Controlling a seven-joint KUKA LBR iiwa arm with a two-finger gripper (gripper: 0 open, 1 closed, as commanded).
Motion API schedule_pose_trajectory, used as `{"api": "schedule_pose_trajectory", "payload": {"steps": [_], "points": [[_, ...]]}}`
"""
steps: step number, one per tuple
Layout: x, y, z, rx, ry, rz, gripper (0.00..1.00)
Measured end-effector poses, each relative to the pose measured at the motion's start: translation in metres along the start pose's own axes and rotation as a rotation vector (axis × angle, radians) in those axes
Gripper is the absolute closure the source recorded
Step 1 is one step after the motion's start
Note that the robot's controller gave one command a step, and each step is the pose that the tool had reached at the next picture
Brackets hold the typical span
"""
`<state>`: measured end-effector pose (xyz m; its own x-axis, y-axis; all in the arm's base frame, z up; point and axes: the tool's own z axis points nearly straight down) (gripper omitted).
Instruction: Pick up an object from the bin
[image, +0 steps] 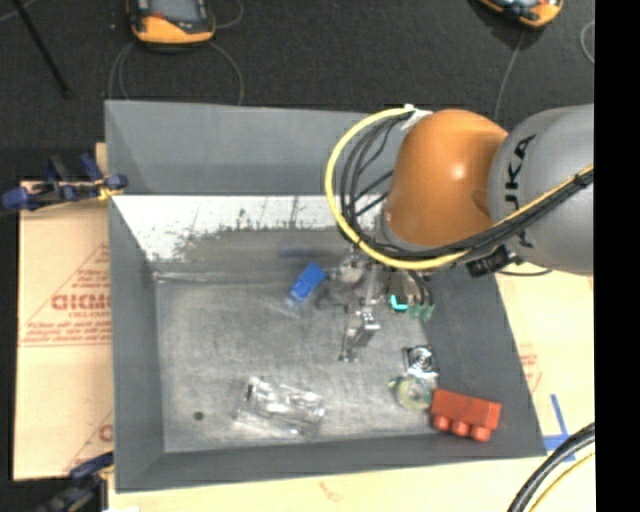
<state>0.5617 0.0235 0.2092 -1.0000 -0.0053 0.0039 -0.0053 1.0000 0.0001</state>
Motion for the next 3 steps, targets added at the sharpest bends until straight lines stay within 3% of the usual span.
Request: {"api": "schedule_pose_trajectory", "payload": {"steps": [1,2,3], "points": [[0.053,0.062,0.088,0.001,-0.004,-0.314,0.00],[0.057,0.062,0.105,0.001,-0.009,-0.235,0.00],[0.058,0.063,0.107,0.000,-0.006,-0.233,1.00]]}}
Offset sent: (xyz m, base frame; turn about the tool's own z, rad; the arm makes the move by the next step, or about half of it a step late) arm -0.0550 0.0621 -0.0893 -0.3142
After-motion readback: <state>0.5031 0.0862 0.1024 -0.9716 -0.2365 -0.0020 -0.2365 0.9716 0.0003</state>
